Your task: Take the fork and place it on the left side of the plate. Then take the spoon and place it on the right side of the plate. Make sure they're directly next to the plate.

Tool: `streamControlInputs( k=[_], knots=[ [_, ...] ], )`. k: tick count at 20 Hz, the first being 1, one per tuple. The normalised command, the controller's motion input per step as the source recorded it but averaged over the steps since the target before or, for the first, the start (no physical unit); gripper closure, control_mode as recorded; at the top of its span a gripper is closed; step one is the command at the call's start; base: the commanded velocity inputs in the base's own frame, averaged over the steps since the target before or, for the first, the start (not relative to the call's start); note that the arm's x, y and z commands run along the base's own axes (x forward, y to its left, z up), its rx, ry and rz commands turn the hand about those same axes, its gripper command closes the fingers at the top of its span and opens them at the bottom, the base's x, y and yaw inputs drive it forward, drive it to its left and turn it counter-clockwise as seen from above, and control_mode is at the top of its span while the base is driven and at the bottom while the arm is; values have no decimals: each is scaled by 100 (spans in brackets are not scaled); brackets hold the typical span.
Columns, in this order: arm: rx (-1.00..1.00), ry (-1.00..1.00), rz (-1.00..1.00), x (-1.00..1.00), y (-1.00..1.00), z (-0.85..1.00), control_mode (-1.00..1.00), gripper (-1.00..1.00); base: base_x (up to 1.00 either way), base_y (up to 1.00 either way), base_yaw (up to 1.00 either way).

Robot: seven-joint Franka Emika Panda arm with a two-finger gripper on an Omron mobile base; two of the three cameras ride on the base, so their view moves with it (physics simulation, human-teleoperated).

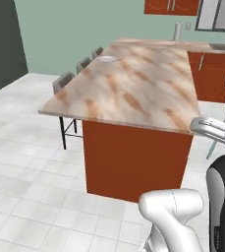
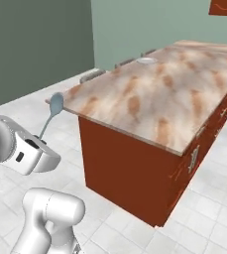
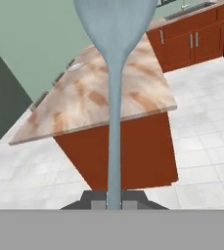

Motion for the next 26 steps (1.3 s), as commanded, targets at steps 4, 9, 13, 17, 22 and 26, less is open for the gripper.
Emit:
streamControlInputs(
  k=[4, 9, 13, 17, 22, 26],
  knots=[
    [0, 0, 0, 0, 0, 0, 100, 100, 90, 87, -38],
    [0, 0, 0, 0, 0, 0, 100, 100, 79, 95, -35],
    [0, 0, 0, 0, 0, 0, 100, 100, 56, 100, -32],
    [0, 0, 0, 0, 0, 0, 100, 100, 38, 100, -31],
    [0, 0, 0, 0, 0, 0, 100, 100, 28, 100, -29],
    [0, 0, 0, 0, 0, 0, 100, 100, 29, 100, -30]
  ],
)
